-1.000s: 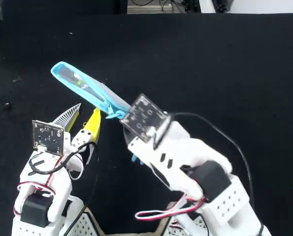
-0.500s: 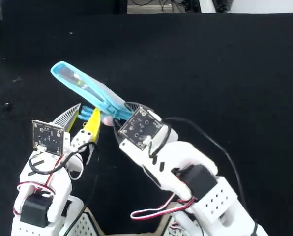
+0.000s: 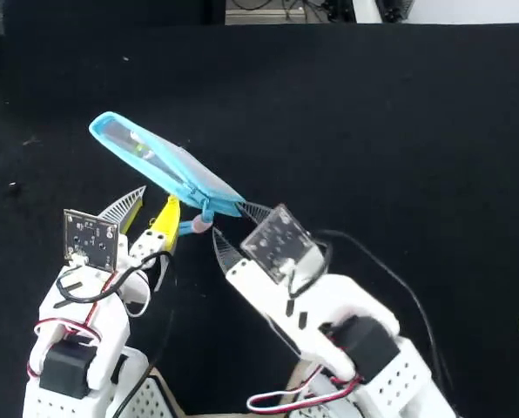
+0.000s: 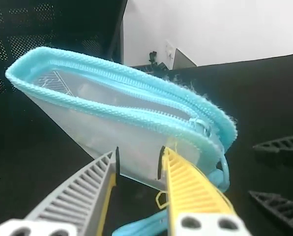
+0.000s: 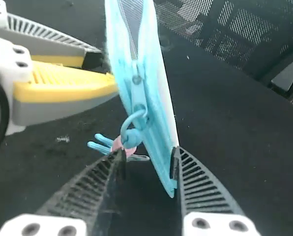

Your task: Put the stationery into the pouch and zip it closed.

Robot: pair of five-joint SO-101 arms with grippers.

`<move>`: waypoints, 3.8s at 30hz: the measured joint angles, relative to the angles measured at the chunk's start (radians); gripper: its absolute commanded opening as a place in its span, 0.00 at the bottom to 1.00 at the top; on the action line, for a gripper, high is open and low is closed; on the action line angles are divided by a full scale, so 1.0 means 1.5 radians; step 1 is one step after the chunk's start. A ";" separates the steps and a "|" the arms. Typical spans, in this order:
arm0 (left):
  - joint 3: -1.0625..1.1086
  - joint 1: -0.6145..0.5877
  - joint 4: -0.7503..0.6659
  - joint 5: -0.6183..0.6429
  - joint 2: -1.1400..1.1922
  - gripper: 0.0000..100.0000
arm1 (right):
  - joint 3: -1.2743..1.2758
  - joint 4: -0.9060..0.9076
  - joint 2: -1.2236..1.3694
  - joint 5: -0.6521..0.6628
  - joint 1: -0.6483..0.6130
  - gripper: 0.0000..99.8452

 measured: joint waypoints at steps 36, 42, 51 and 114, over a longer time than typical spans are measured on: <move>0.000 0.001 0.000 0.000 0.000 0.16 | 0.241 -0.322 -0.003 -0.104 -0.014 0.15; 0.000 0.001 0.000 0.000 0.000 0.16 | 0.241 -0.322 -0.003 -0.104 -0.014 0.15; 0.000 0.001 0.000 0.000 0.000 0.16 | 0.227 -0.322 -0.003 -0.104 -0.014 0.15; -0.049 0.002 0.099 0.000 0.000 0.16 | -0.223 -0.041 0.194 0.128 0.006 0.01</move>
